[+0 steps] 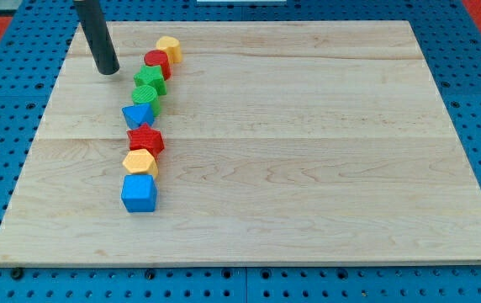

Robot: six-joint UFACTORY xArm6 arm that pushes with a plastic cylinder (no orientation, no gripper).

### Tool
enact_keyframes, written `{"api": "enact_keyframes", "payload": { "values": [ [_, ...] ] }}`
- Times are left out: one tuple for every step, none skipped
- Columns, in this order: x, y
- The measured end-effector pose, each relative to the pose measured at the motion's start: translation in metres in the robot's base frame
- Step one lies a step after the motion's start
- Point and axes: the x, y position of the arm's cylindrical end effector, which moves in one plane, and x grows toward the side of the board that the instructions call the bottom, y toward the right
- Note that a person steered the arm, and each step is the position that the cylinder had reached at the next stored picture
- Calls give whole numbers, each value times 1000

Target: Push the green blocks towards the right side of the board

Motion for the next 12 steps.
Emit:
{"api": "enact_keyframes", "payload": {
  "values": [
    [0, 0],
    [0, 0],
    [-6, 0],
    [-1, 14],
    [21, 88],
    [21, 130],
    [40, 164],
    [26, 103],
    [26, 81],
    [48, 46],
    [63, 35],
    [77, 46]
  ]
}}
